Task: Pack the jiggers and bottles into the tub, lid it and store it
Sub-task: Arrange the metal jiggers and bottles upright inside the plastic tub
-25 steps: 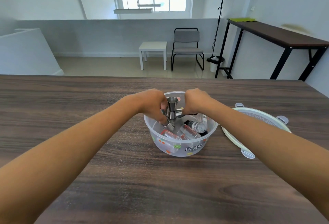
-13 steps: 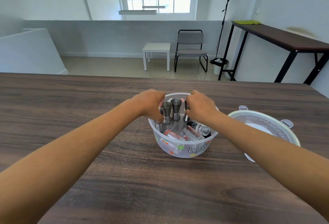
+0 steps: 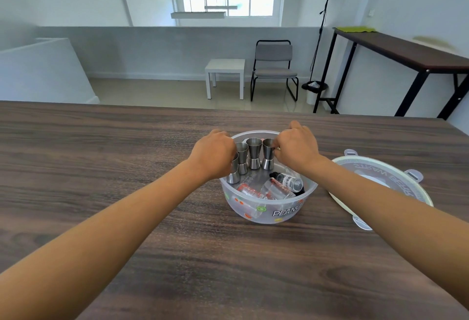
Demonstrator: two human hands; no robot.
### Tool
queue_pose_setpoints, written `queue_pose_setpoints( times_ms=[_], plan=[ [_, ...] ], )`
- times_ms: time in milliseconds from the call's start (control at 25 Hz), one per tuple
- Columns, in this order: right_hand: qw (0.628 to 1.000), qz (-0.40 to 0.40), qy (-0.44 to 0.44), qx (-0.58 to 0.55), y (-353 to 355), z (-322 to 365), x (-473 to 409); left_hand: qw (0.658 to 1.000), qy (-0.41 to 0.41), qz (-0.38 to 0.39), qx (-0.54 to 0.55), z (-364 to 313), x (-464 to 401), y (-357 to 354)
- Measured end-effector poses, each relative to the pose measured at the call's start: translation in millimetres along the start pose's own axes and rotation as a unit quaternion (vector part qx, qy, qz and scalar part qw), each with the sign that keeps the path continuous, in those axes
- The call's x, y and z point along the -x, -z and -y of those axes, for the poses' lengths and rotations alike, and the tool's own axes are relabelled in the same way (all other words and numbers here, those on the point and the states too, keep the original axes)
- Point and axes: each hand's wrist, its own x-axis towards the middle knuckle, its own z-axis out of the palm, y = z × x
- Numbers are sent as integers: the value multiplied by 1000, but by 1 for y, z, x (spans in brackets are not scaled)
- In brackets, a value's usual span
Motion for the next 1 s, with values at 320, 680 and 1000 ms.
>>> queue_pose_setpoints(
  times_ms=[320, 680, 1000],
  plan=[
    [999, 30, -2, -24, 4, 3, -3, 1000, -5, 22, 0, -1, -2, 5],
    [947, 307, -53, -81, 47, -17, -3, 967, -29, 155, 202, -25, -3, 15],
    [879, 450, -154, -24, 25, -2, -13, 844, 223, 265, 410, -60, -49, -15]
  ],
)
